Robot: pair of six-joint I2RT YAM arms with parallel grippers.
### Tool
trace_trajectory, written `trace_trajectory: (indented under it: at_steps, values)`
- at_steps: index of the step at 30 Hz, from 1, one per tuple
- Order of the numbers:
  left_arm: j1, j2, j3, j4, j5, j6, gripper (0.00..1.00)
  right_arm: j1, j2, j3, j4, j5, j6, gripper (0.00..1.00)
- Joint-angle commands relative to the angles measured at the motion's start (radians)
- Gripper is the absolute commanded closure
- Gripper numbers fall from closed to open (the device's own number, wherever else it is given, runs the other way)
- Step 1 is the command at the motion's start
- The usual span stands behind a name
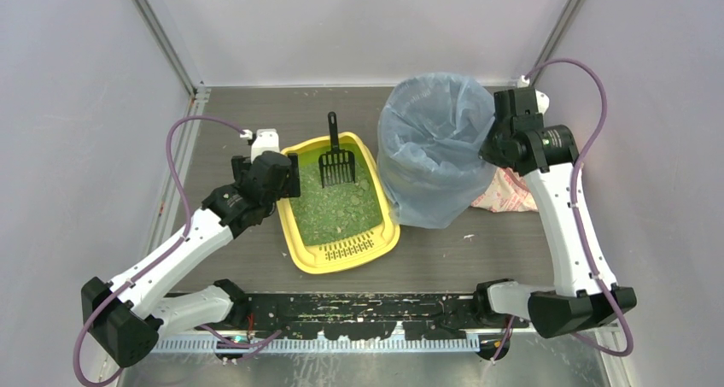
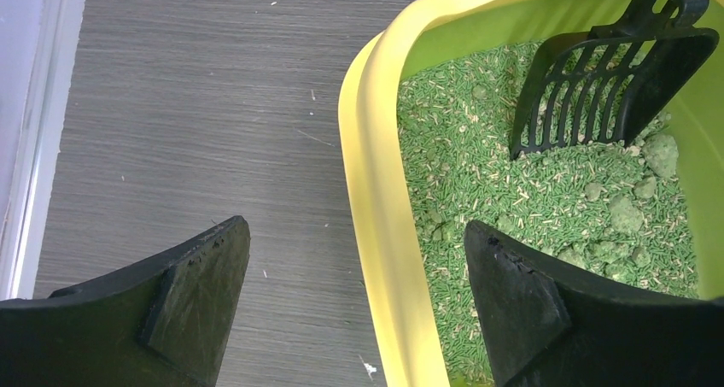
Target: Clean the litter box
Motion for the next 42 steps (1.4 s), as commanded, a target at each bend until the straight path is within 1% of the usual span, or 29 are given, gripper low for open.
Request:
trace_trajectory:
  at_steps: [1,4,5,6,8,9,10,11,13,16,20,22,25,29,31,32,36,40,42]
  values:
    - [-0.005,-0.007,0.022,0.012,-0.005,-0.014,0.05,-0.017,-0.102,-0.016,0.003,0.037,-0.009,0.99]
    - [-0.004,-0.006,0.025,0.008,-0.004,-0.017,0.05,-0.042,-0.140,-0.049,0.013,0.041,-0.024,0.99]
    - [-0.004,-0.005,0.024,0.009,-0.004,-0.019,0.05,-0.046,-0.149,-0.060,0.020,0.039,-0.028,0.96]
    - [-0.003,-0.003,0.025,0.008,-0.004,-0.019,0.05,-0.047,-0.152,-0.068,0.026,0.029,-0.032,0.83]
    - [-0.004,0.000,0.025,0.004,-0.001,-0.026,0.05,-0.046,-0.153,-0.081,0.034,-0.002,-0.037,0.47]
    - [-0.004,0.001,0.023,0.002,0.001,-0.029,0.05,-0.047,-0.153,-0.084,0.037,-0.014,-0.038,0.34]
    - [-0.004,-0.002,0.021,-0.001,0.001,-0.037,0.05,-0.047,-0.153,-0.085,0.038,-0.015,-0.037,0.23]
    - [-0.005,-0.007,0.018,-0.004,0.000,-0.044,0.05,-0.047,-0.156,-0.084,0.041,-0.010,-0.036,0.17]
    - [-0.004,-0.023,0.006,-0.010,-0.009,-0.068,0.05,-0.047,-0.176,-0.081,0.051,0.017,-0.032,0.12]
    - [-0.003,-0.062,-0.013,-0.007,0.022,-0.096,0.06,-0.047,-0.241,-0.080,0.091,0.047,-0.036,0.08]
    - [0.030,-0.127,-0.030,-0.012,0.137,-0.177,0.06,-0.047,-0.389,-0.121,0.206,0.018,-0.074,0.05]
    - [0.080,-0.169,-0.052,0.008,0.228,-0.214,0.07,-0.048,-0.469,-0.162,0.289,-0.035,-0.090,0.05]
    - [0.171,-0.246,-0.108,0.056,0.369,-0.271,0.10,-0.047,-0.554,-0.227,0.419,-0.198,-0.095,0.05]
    - [0.286,-0.318,-0.173,0.113,0.521,-0.311,0.13,-0.046,-0.535,-0.239,0.495,-0.459,-0.064,0.05]
    - [0.352,-0.328,-0.209,0.147,0.605,-0.329,0.14,-0.046,-0.502,-0.245,0.516,-0.548,-0.037,0.05]
    - [0.392,-0.326,-0.230,0.170,0.672,-0.342,0.14,-0.045,-0.491,-0.253,0.532,-0.586,-0.028,0.05]
    - [0.569,-0.312,-0.336,0.272,0.923,-0.415,0.17,-0.031,-0.486,-0.292,0.576,-0.619,-0.022,0.05]
    - [0.684,-0.344,-0.414,0.306,0.973,-0.440,0.20,-0.026,-0.484,-0.298,0.584,-0.635,-0.051,0.05]
    - [0.719,-0.358,-0.432,0.317,0.992,-0.448,0.22,-0.020,-0.472,-0.292,0.594,-0.654,-0.056,0.06]
